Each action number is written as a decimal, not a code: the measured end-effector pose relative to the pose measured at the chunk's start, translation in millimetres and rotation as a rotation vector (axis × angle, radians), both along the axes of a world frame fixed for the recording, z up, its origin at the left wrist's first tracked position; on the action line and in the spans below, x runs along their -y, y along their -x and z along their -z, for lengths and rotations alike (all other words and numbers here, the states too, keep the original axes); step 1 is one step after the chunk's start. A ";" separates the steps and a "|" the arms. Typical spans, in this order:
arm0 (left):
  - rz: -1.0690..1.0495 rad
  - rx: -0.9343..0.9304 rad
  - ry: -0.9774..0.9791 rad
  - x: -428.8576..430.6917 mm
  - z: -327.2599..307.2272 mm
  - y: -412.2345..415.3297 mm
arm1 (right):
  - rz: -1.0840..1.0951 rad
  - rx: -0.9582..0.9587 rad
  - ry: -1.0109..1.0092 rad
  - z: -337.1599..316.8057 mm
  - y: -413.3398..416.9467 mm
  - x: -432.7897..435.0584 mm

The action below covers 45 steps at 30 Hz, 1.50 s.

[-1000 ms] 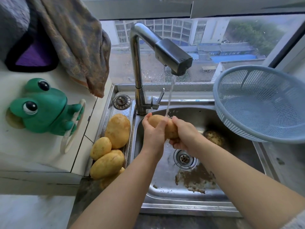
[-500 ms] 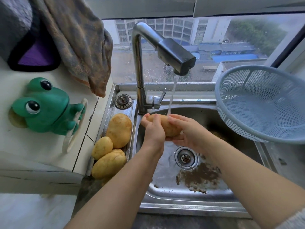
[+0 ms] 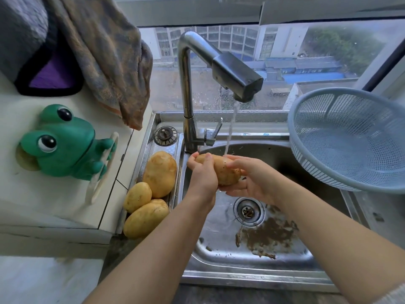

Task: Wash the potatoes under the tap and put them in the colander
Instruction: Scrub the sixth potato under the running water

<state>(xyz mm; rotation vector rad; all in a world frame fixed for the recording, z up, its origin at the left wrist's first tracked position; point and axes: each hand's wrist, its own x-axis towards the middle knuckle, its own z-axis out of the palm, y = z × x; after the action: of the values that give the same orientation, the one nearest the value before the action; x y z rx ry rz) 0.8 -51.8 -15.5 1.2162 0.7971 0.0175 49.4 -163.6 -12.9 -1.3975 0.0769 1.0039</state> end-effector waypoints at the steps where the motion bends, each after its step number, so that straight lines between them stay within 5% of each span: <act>1: 0.015 -0.004 -0.034 1.2 0.3 2.0 | 0.011 0.021 0.019 0.1 0.8 -1.4; 30: 0.012 -0.014 -0.031 -7.7 -5.2 -0.2 | 0.051 -0.054 -0.023 -3.8 6.4 -4.3; 36: 0.007 -0.043 0.028 -8.0 -7.4 -0.4 | -0.036 0.253 0.156 1.6 8.9 -8.5; 45: 0.034 -0.042 0.080 -12.9 -8.9 0.2 | -0.108 0.261 0.153 0.3 3.0 -3.6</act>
<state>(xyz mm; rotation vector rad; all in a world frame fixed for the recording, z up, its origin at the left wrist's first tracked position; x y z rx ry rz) 0.5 -38.9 -6.6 1.1571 0.8062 -0.0679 46.4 -160.0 -13.1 -1.6767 -0.1183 0.9104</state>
